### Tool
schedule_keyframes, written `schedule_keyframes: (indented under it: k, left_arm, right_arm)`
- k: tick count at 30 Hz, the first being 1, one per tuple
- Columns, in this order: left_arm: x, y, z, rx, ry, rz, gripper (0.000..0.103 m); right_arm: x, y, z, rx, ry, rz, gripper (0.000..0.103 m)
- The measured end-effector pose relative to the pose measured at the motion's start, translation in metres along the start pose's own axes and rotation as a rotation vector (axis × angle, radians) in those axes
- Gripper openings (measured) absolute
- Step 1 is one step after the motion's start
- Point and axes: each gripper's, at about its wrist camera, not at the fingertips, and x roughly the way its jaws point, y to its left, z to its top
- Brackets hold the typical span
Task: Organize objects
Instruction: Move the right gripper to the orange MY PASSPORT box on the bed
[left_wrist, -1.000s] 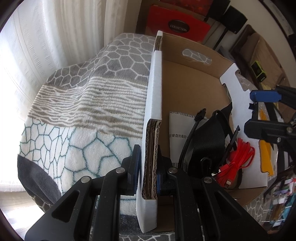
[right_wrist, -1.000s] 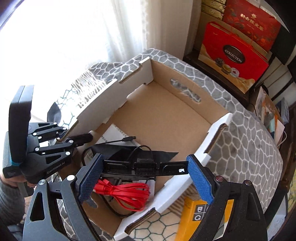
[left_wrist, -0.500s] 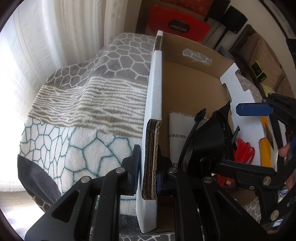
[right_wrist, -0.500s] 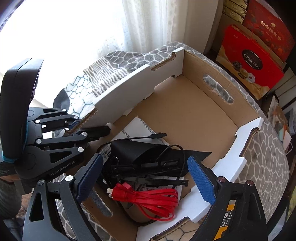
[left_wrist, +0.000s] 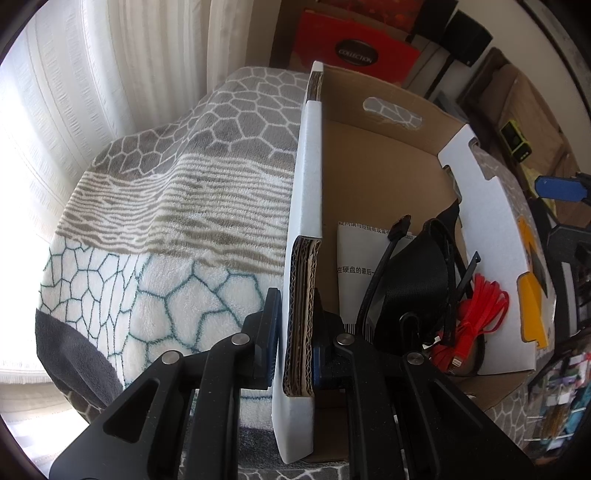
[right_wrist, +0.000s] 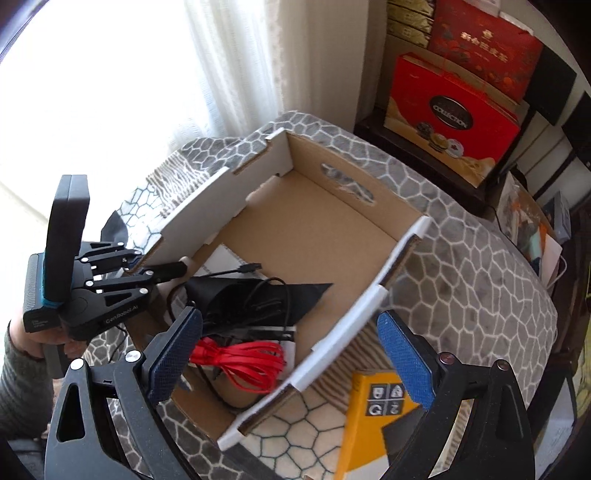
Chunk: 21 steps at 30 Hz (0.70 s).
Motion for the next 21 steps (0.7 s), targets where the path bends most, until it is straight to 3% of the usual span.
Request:
schedule_keyframes:
  k: [11,21]
  left_arm:
    - [-0.001,-0.003,0.000,0.014,-0.004,0.009,0.011]
    - [-0.002,-0.006,0.001,0.029,-0.009,0.020,0.011]
  right_arm:
    - [-0.017,-0.091,-0.059,0.200,0.022,-0.100,0.097]
    - [-0.011,-0.131,-0.104,0.345,0.040,-0.054,0.097]
